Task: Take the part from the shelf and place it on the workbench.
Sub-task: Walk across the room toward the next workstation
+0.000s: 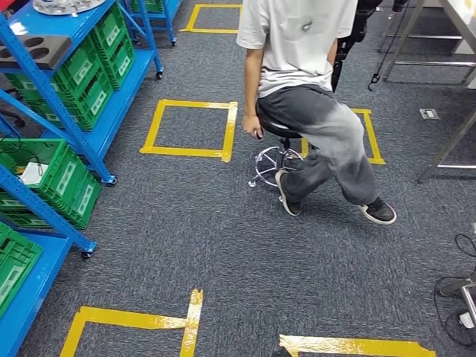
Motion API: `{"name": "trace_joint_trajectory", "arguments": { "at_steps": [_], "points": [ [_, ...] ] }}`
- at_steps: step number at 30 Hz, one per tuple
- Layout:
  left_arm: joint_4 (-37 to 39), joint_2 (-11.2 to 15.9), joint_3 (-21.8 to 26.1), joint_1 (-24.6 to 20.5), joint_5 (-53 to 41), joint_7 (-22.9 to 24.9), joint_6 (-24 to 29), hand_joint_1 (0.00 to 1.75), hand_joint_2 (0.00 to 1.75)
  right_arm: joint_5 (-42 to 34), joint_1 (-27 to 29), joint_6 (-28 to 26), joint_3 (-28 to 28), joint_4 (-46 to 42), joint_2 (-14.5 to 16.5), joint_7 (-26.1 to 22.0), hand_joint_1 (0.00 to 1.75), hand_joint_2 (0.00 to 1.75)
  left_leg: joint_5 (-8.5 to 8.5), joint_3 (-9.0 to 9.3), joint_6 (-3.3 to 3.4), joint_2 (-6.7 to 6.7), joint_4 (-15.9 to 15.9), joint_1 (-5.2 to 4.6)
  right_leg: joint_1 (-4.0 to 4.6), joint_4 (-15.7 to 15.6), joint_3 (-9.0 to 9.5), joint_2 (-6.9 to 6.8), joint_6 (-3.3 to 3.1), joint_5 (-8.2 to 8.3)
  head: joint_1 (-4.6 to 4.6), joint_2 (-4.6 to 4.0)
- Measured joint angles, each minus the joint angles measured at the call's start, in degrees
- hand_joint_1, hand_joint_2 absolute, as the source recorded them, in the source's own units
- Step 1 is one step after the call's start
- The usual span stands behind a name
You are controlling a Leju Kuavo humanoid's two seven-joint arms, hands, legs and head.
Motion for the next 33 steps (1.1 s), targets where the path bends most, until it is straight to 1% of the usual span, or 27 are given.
{"name": "trace_joint_trajectory", "arguments": {
  "at_steps": [1,3,5,6,8,9,10,11,12,13,14,15,16,17,18,19,21,22,23,25,26,27,28,29,30,31,33],
  "points": [
    [0.0,0.0,0.0,0.1,0.0,0.1,0.0,0.00,1.75,0.0,0.0,0.0,0.0,0.0,0.0,0.0,0.00,0.00,1.31,1.77,-0.16,1.29,-3.5,-0.09,0.05,0.2,0.11,-0.62,0.46,-0.37,-0.12,0.00],
    [0.0,-0.1,0.0,0.1,0.0,0.1,0.0,0.00,1.75,0.0,0.0,-0.1,0.0,0.0,-0.1,0.0,0.00,0.00,1.90,3.44,0.47,2.99,-7.1,-0.46,0.28,0.4,0.18,-1.72,1.32,-1.02,-0.10,0.00],
    [0.0,-0.1,0.0,0.3,-0.1,0.1,0.0,0.00,1.75,0.0,-0.3,-0.1,0.0,0.0,-0.1,0.1,0.00,0.00,1.57,3.30,1.66,2.28,-7.2,-0.78,0.27,0.4,0.68,-2.79,1.78,-1.30,0.12,0.00],
    [0.0,0.0,0.0,0.4,0.0,0.1,0.0,0.00,1.75,0.0,-0.4,-0.1,0.0,0.0,-0.1,0.0,0.00,0.00,1.59,3.28,2.09,1.70,-7.3,-0.81,0.11,0.5,0.83,-2.46,1.98,-1.62,0.27,0.00],
    [0.0,0.0,0.0,0.4,0.0,0.0,0.0,0.00,1.75,-0.3,-0.6,0.0,0.0,0.0,-0.1,-0.2,0.00,0.00,1.70,3.30,2.89,0.52,-7.4,-0.79,-0.17,3.4,-0.41,0.24,2.20,-3.63,0.39,0.00],
    [0.0,0.0,0.0,0.3,0.0,-0.2,0.0,0.00,1.75,-0.4,-0.5,0.1,0.0,0.0,-0.1,-0.3,0.00,0.00,1.69,3.32,3.23,-0.12,-7.5,-0.81,-0.19,6.8,-2.19,2.09,2.17,-5.38,0.50,0.00],
    [0.0,0.0,0.0,0.2,0.0,-0.5,0.0,0.00,1.75,-0.6,-0.5,0.2,0.0,0.0,-0.1,-0.5,0.00,0.00,1.65,3.32,3.47,-0.82,-7.5,-0.92,-0.11,11.0,-4.42,3.26,2.01,-7.10,0.57,0.00],
    [0.0,0.0,0.0,0.1,0.1,-0.7,0.0,0.00,1.75,-0.7,-0.4,0.3,0.0,0.0,-0.1,-0.6,0.00,0.00,1.61,3.36,3.65,-1.62,-7.5,-1.08,0.03,15.1,-6.73,3.85,1.80,-8.28,0.63,0.00],
    [0.0,0.0,0.0,0.1,0.1,-0.9,0.0,0.00,1.75,-0.7,-0.2,0.4,0.0,0.0,-0.1,-0.7,0.00,0.00,1.56,3.43,3.76,-2.48,-7.5,-1.25,0.19,17.7,-8.55,4.14,1.51,-8.45,0.63,0.00],
    [0.0,0.0,0.1,0.2,0.1,-1.1,0.1,0.00,1.75,-0.6,-0.1,0.5,0.0,0.0,-0.1,-0.7,0.00,0.00,1.52,3.55,3.81,-3.39,-7.5,-1.40,0.38,18.0,-9.35,4.35,1.13,-7.34,0.62,0.00],
    [0.0,0.0,0.1,0.2,0.2,-1.3,0.2,0.00,1.75,-0.3,0.0,0.6,0.0,0.0,-0.1,-0.7,0.00,0.00,1.48,3.70,3.86,-4.31,-7.4,-1.51,0.59,16.1,-9.09,4.70,0.69,-5.21,0.61,0.00],
    [0.0,0.0,0.1,0.2,0.2,-1.4,0.3,0.00,1.75,-0.1,0.0,0.6,0.0,0.0,-0.1,-0.7,0.00,0.00,1.44,3.84,3.89,-5.21,-7.4,-1.55,0.82,12.4,-7.97,5.52,0.24,-2.52,0.61,0.00],
    [0.0,-0.1,0.1,0.1,0.2,-1.6,0.3,0.00,1.75,0.0,0.0,0.8,0.0,0.0,-0.1,-0.7,0.00,0.00,1.40,3.91,3.86,-6.02,-7.4,-1.60,0.97,8.7,-6.57,6.98,-0.19,-0.44,0.59,0.00],
    [0.0,-0.2,0.1,0.1,0.1,-1.6,0.2,0.00,1.75,0.1,0.0,0.9,0.0,0.0,-0.1,-0.8,0.00,0.00,1.38,3.86,3.77,-6.81,-7.4,-1.58,1.02,5.5,-5.22,8.31,-0.47,0.90,0.59,0.00],
    [0.0,-0.2,0.1,0.1,0.0,-1.6,0.2,0.00,1.75,0.1,0.0,1.1,0.0,0.0,-0.1,-0.8,0.00,0.00,1.42,3.68,3.58,-7.49,-7.4,-1.51,1.06,3.4,-4.27,9.29,-0.62,1.33,0.64,0.00],
    [0.0,-0.3,0.1,0.1,-0.2,-1.5,0.2,0.00,1.75,0.0,-0.1,1.3,0.0,0.0,-0.1,-0.9,0.00,0.00,1.51,3.49,3.31,-8.11,-7.4,-1.41,1.05,2.6,-3.75,9.67,-0.69,1.11,0.69,0.00],
    [0.0,-0.3,0.1,0.3,-0.5,-1.2,0.2,0.00,1.75,0.2,-0.3,1.5,0.0,0.0,-0.1,-1.1,0.00,0.00,1.60,3.24,2.66,-8.89,-7.5,-1.25,0.93,1.6,-3.09,8.49,-0.69,1.07,0.80,0.00],
    [0.0,-0.2,0.1,0.3,-0.6,-1.1,0.2,0.00,1.75,0.4,-0.3,1.5,0.0,0.0,-0.1,-1.2,0.00,0.00,1.25,3.12,2.37,-8.01,-7.2,-1.37,0.82,1.1,-2.74,7.80,-0.74,1.22,0.75,0.00],
    [0.0,-0.2,0.1,0.3,-0.6,-1.1,0.2,0.00,1.75,0.6,-0.3,1.5,0.0,0.0,-0.1,-1.3,0.00,0.00,0.31,2.60,2.09,-6.49,-5.9,-1.53,0.72,0.6,-2.37,6.91,-0.85,1.34,0.62,0.00],
    [0.0,-0.2,0.1,0.1,-0.6,-1.1,0.3,0.00,1.75,1.1,-0.2,1.5,0.0,0.0,0.0,-1.4,0.00,0.00,-2.99,-0.04,1.59,-2.95,0.0,-1.61,0.72,0.2,-1.85,4.94,-1.09,1.26,0.40,0.00],
    [0.0,-0.1,0.1,0.0,-0.6,-1.2,0.3,0.00,1.75,1.3,-0.1,1.5,0.0,0.0,0.0,-1.4,0.00,0.00,-4.58,-1.76,1.32,-2.17,3.7,-1.45,0.75,0.2,-1.74,3.88,-1.18,1.11,0.34,0.00],
    [0.0,-0.1,0.1,0.0,-0.6,-1.3,0.3,0.00,1.75,1.5,0.0,1.5,0.0,0.0,-0.1,-1.4,0.00,0.00,-5.34,-2.98,1.07,-1.85,6.3,-1.24,0.76,0.2,-1.63,2.90,-1.19,0.95,0.35,0.00],
    [0.0,-0.1,0.1,0.0,-0.6,-1.3,0.4,0.00,1.75,1.6,0.0,1.5,0.0,0.0,-0.1,-1.4,0.00,0.00,-5.05,-3.31,0.83,-1.65,7.2,-1.04,0.75,0.2,-1.48,2.00,-1.16,0.80,0.35,0.00],
    [0.0,0.0,0.1,0.0,-0.6,-1.4,0.4,0.00,1.75,1.7,0.0,1.5,0.0,0.0,0.0,-1.5,0.00,0.00,-3.63,-2.44,0.63,-1.34,5.6,-0.86,0.71,0.2,-1.25,1.19,-1.07,0.62,0.34,0.00],
    [0.0,0.0,0.1,0.1,-0.6,-1.4,0.5,0.00,1.75,1.8,0.0,1.5,0.0,0.0,0.0,-1.6,0.00,0.00,-1.52,-0.61,0.51,-0.70,2.2,-0.74,0.67,0.2,-0.93,0.47,-0.92,0.41,0.32,0.00],
    [0.0,0.0,0.1,0.1,-0.6,-1.3,0.6,0.00,1.75,1.9,0.0,1.5,0.1,0.0,0.0,-1.6,0.00,0.00,0.13,1.52,0.48,0.62,-1.7,-0.81,0.68,0.2,-0.61,-0.18,-0.71,0.18,0.32,0.00],
    [0.0,0.0,0.1,0.1,-0.7,-1.2,0.8,0.00,1.75,2.1,0.0,1.4,0.1,0.0,0.0,-1.8,0.00,0.00,1.74,4.30,1.05,2.91,-7.4,-1.23,0.94,0.4,-0.20,-1.37,-0.12,-0.29,0.30,0.00]
  ]
}}
